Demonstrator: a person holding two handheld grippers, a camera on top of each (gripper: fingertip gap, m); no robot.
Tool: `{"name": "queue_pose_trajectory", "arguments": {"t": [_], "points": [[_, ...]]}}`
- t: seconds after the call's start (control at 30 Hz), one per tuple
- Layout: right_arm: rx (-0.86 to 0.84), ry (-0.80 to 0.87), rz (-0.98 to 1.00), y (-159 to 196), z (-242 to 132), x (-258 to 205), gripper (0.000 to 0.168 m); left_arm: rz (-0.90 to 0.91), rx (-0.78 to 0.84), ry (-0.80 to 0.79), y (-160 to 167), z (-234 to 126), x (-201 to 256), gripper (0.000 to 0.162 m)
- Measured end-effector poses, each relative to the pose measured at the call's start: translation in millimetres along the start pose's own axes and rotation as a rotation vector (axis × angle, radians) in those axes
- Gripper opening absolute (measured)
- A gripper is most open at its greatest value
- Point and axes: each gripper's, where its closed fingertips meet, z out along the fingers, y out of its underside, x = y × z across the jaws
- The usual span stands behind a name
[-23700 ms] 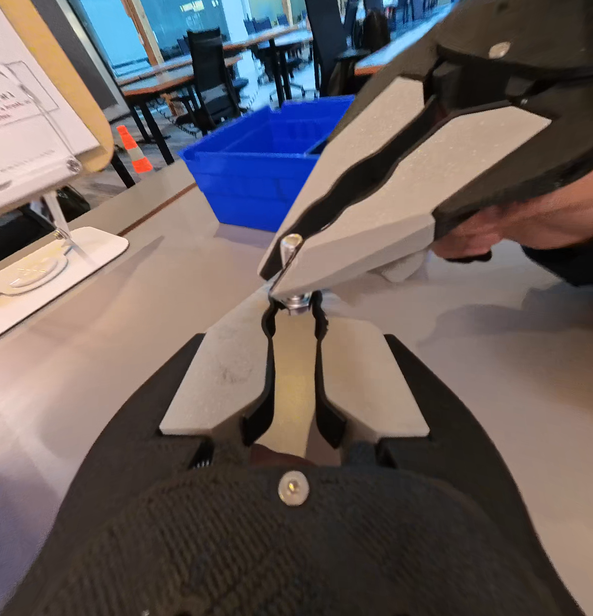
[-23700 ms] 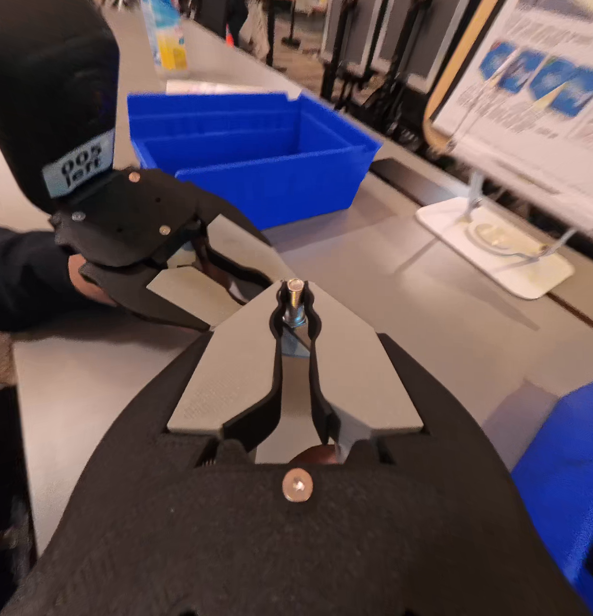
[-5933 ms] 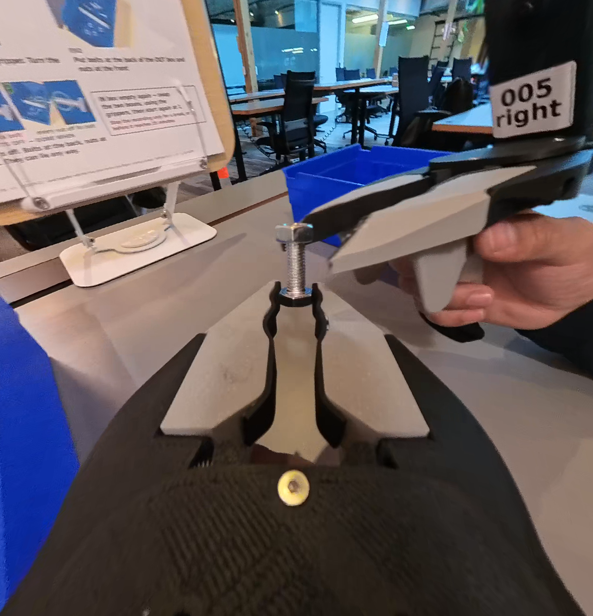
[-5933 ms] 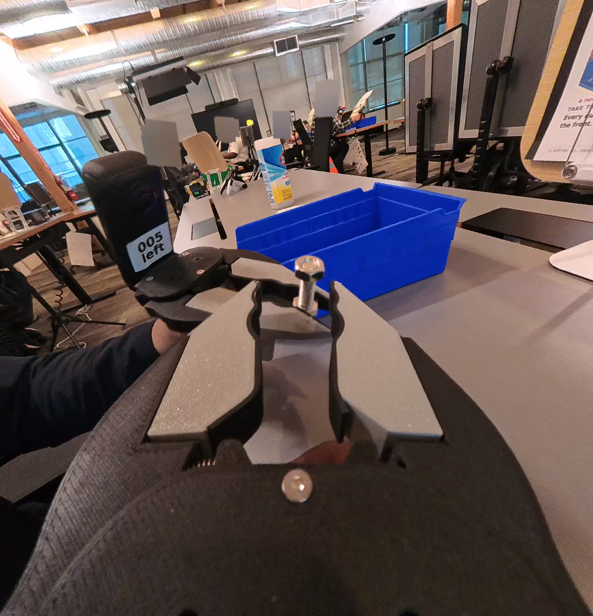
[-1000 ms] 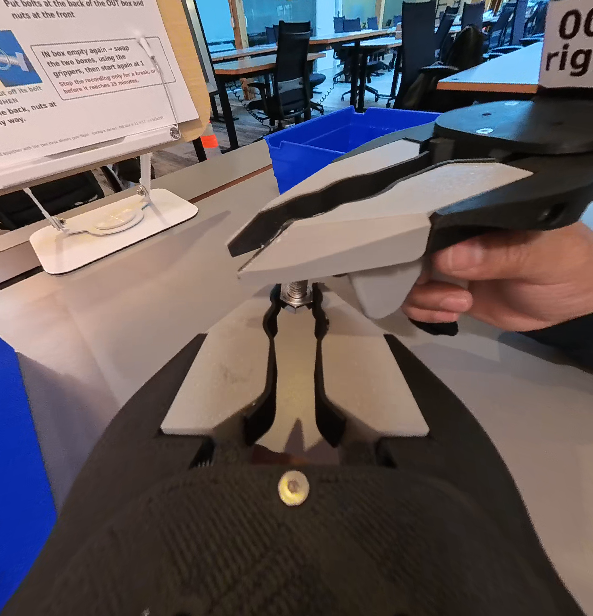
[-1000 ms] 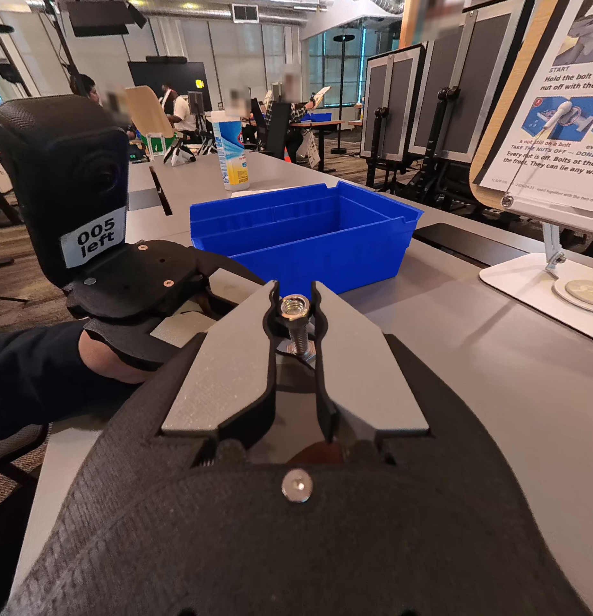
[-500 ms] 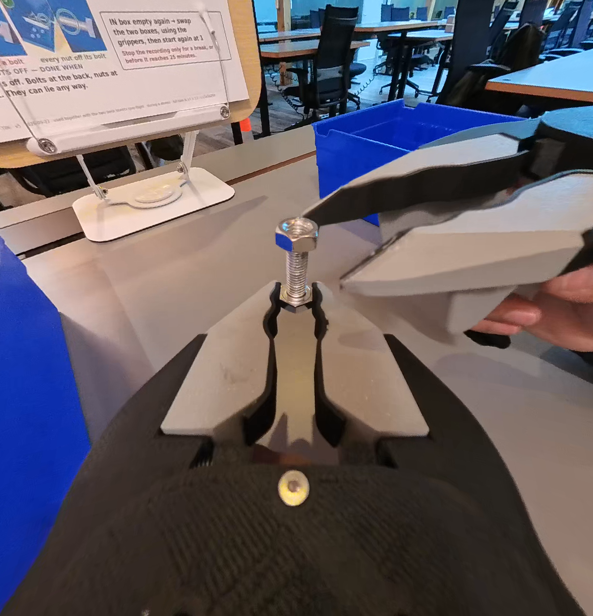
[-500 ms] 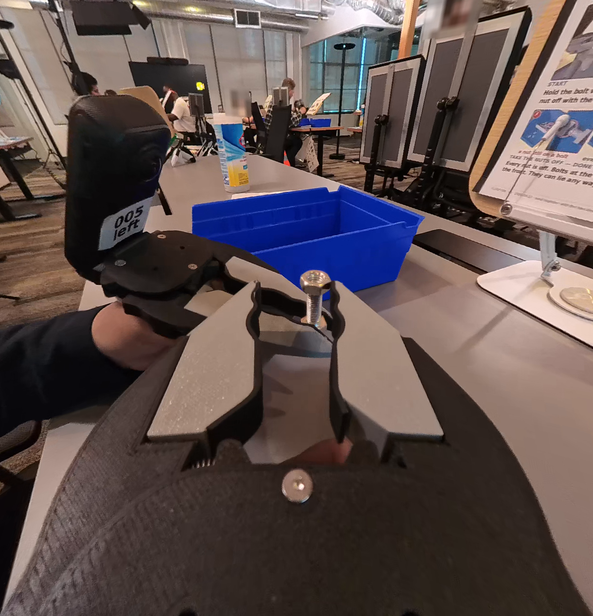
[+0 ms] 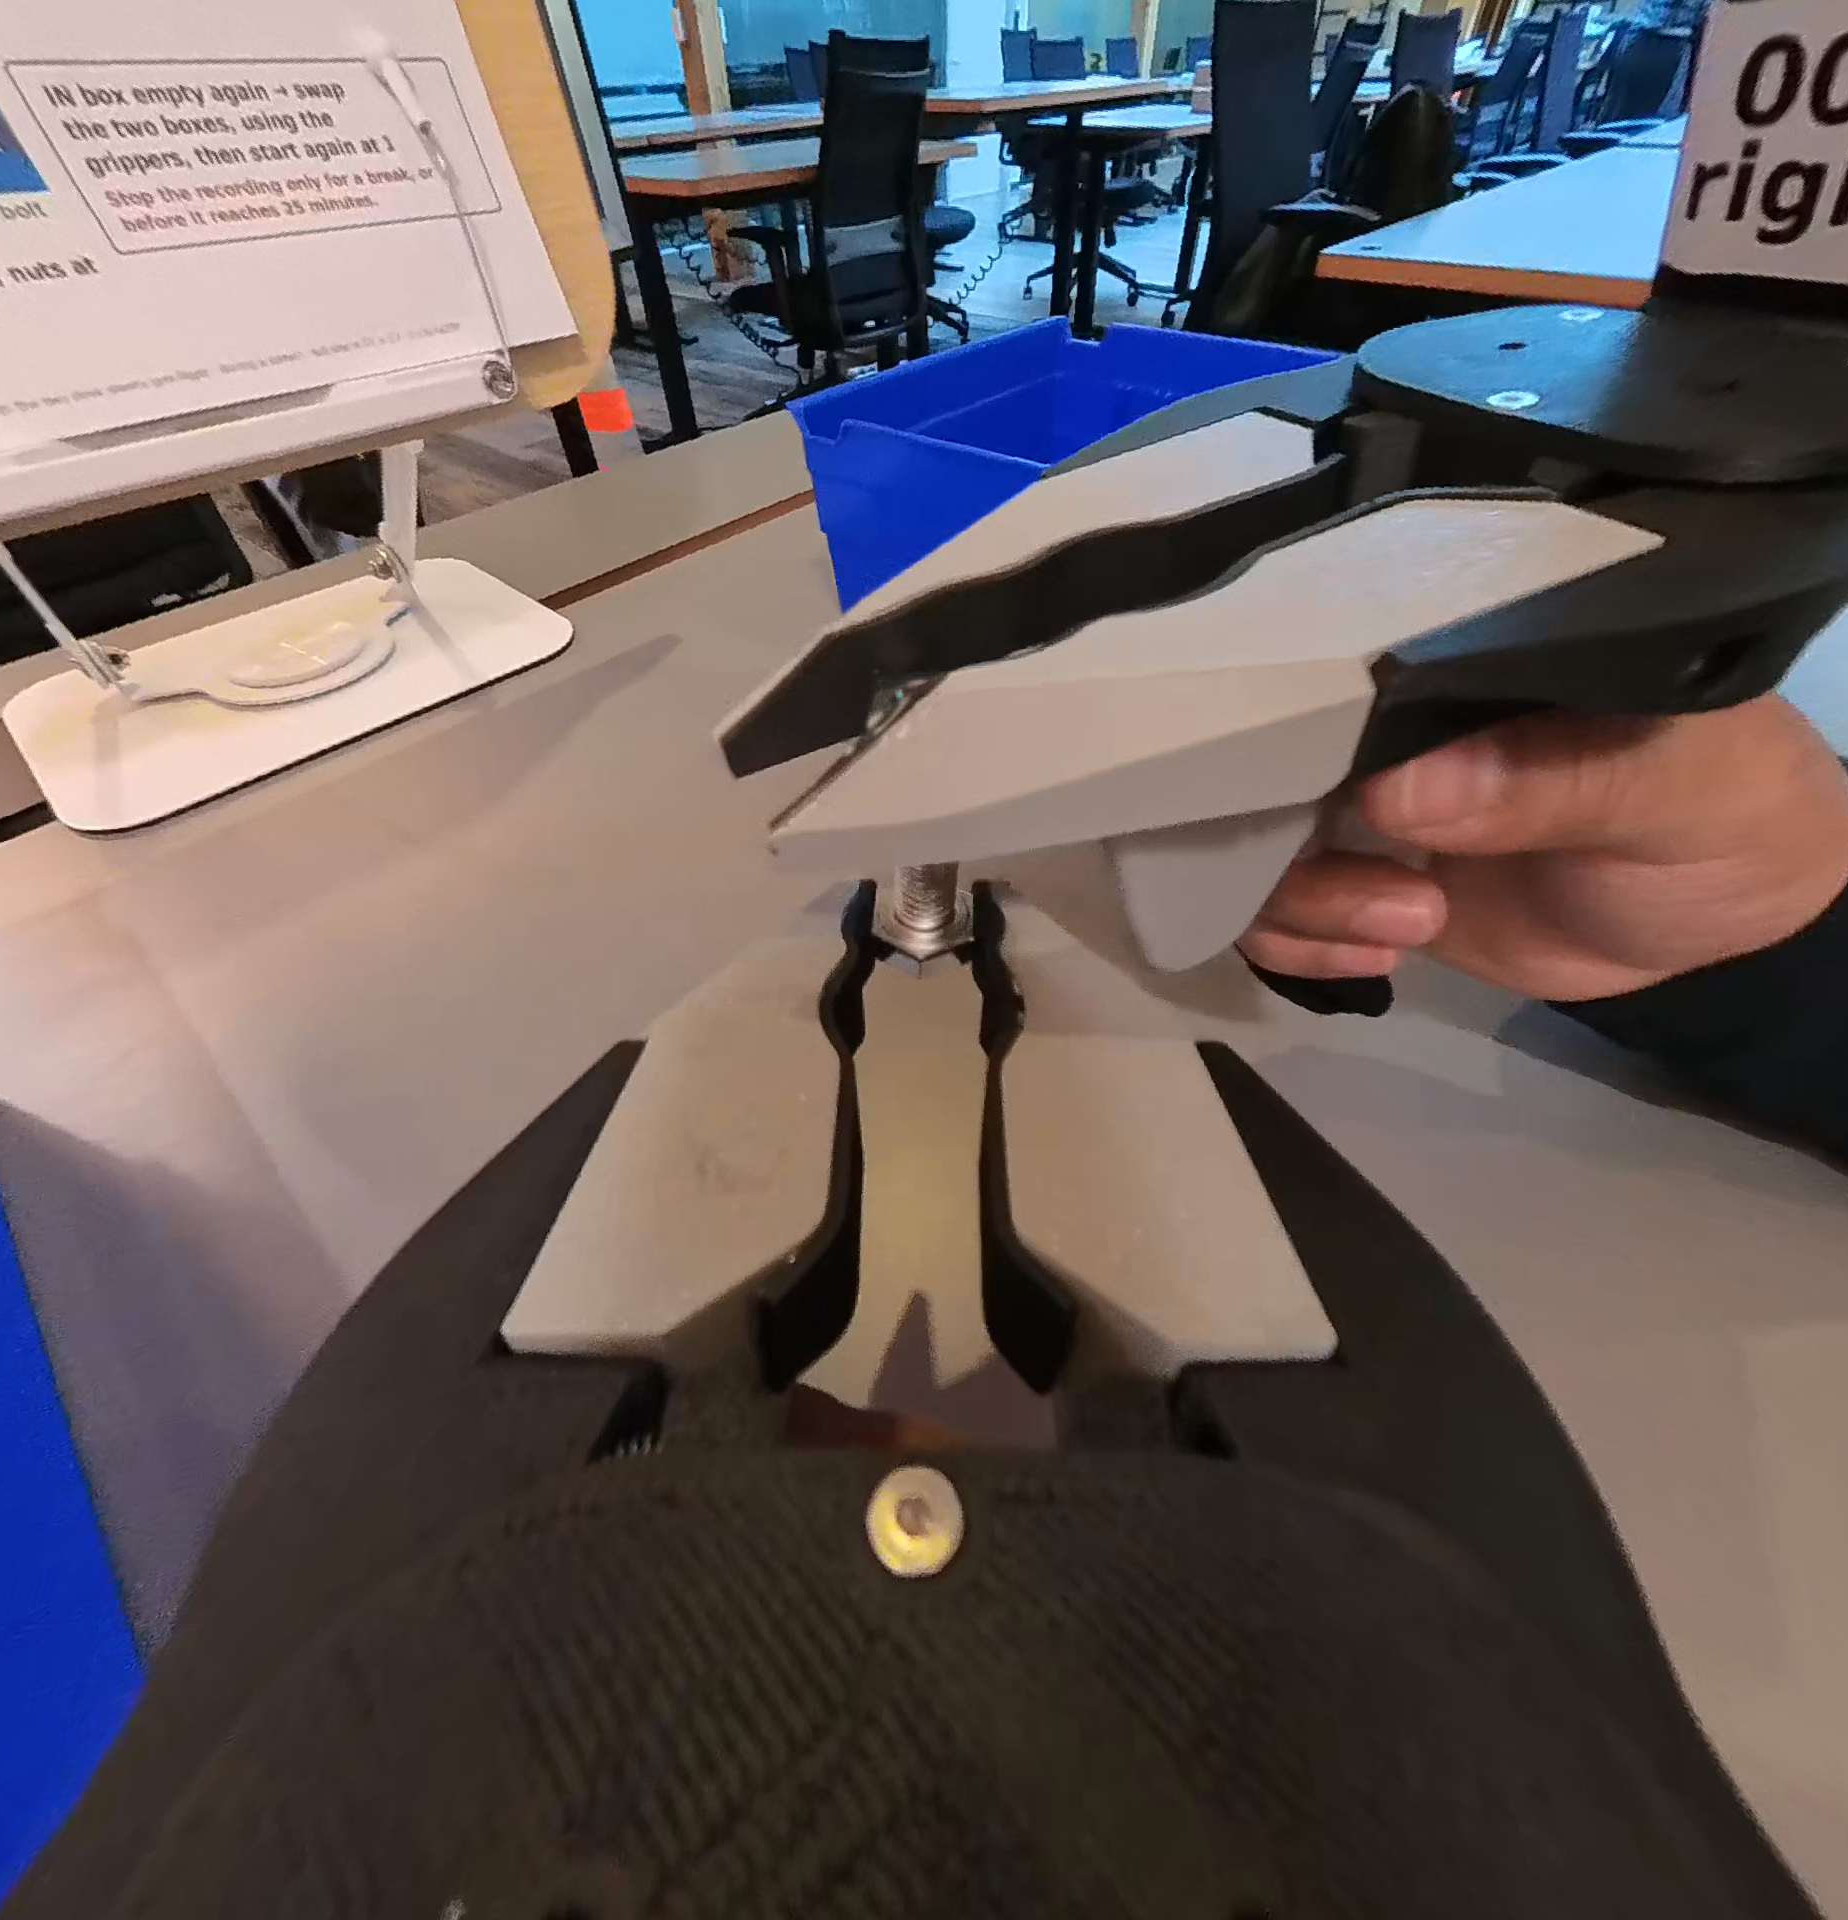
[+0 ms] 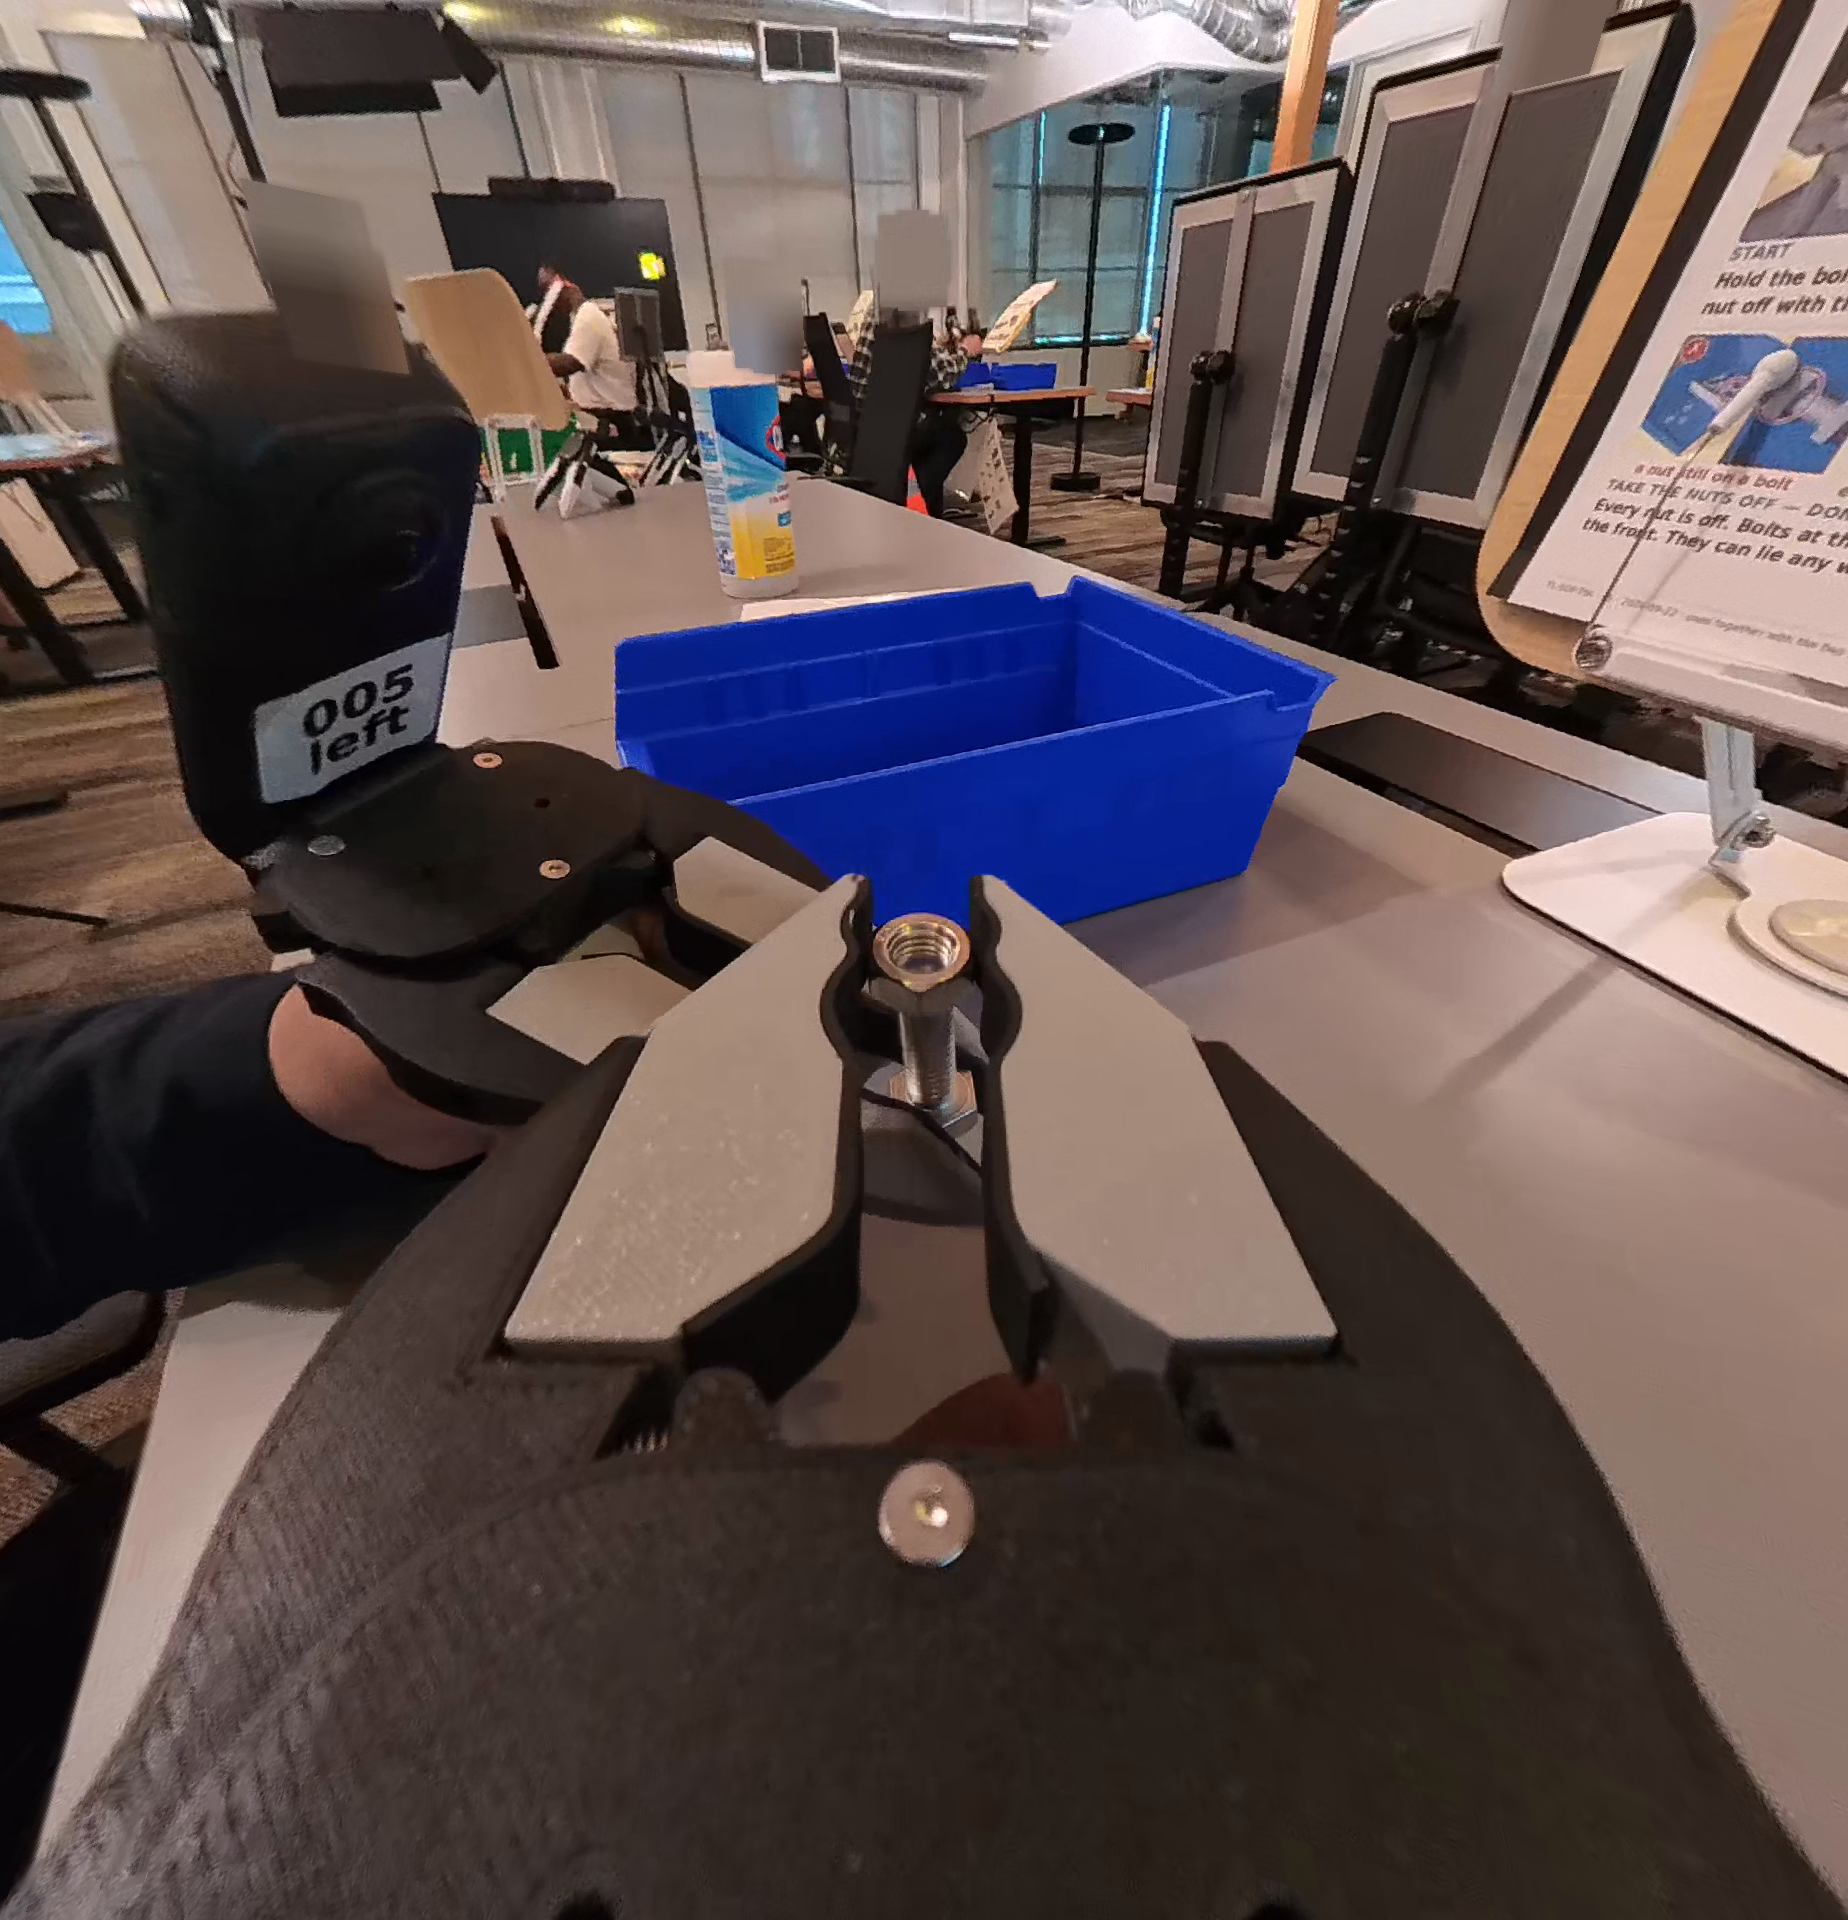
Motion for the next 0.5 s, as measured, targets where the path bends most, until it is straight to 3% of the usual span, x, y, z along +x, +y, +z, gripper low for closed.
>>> {"name": "queue_pose_trajectory", "arguments": {"t": [0.3, 0.4, 0.5], "points": [[0.09, 0.078, 0.013, -21, -18, 19, 0.015, -0.019, 0.002, -0.069, 1, -3, -19, 0.016], [0.162, 0.215, -0.034, -47, -47, 34, 0.015, -0.018, -0.015, -0.075, 6, -1, -21, 0.016], [0.075, 0.419, -0.12, -58, -98, 52, 0.015, -0.009, -0.02, -0.075, 7, -1, -21, 0.016]]}}
